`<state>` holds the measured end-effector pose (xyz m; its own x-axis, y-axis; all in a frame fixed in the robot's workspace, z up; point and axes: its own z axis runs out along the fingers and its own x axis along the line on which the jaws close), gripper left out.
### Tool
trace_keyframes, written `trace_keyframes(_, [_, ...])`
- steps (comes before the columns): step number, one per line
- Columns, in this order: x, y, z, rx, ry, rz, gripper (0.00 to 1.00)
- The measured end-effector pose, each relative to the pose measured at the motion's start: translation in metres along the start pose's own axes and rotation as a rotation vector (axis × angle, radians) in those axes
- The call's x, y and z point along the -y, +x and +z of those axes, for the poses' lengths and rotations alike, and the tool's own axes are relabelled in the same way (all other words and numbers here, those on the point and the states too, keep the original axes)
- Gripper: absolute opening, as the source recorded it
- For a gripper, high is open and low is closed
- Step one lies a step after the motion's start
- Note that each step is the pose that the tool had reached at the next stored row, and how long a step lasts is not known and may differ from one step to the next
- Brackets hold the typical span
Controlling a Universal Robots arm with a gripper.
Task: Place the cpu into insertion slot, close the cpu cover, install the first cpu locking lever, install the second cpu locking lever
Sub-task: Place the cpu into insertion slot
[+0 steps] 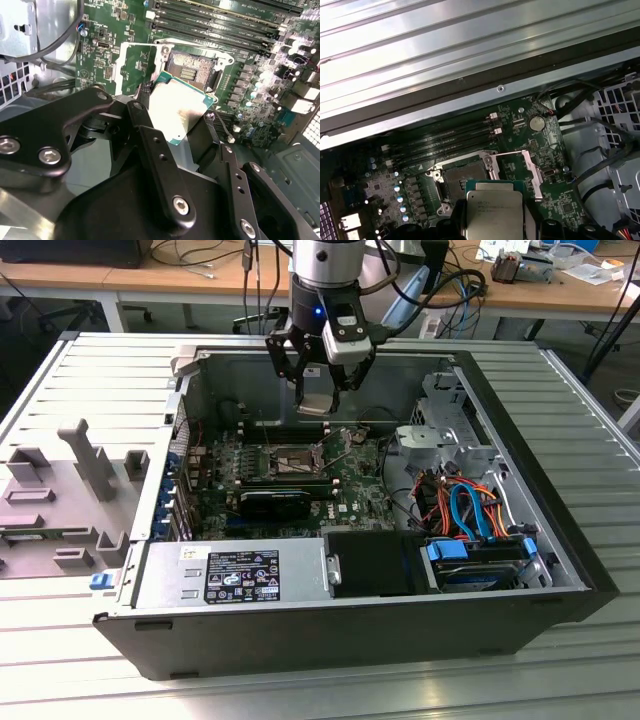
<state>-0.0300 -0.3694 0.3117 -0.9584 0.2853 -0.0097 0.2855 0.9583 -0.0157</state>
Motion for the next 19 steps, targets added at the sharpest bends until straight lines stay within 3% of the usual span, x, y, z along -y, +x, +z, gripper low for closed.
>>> trace_keyframes(7, [0.0,0.0,0.0,0.0048,0.0174,0.014,0.55])
trace_keyframes(12, [0.0,0.0001,0.0,0.0045,0.0177,0.032,0.55])
trace_keyframes(19, [0.0,0.0,0.0002,0.0026,0.0185,0.108,0.55])
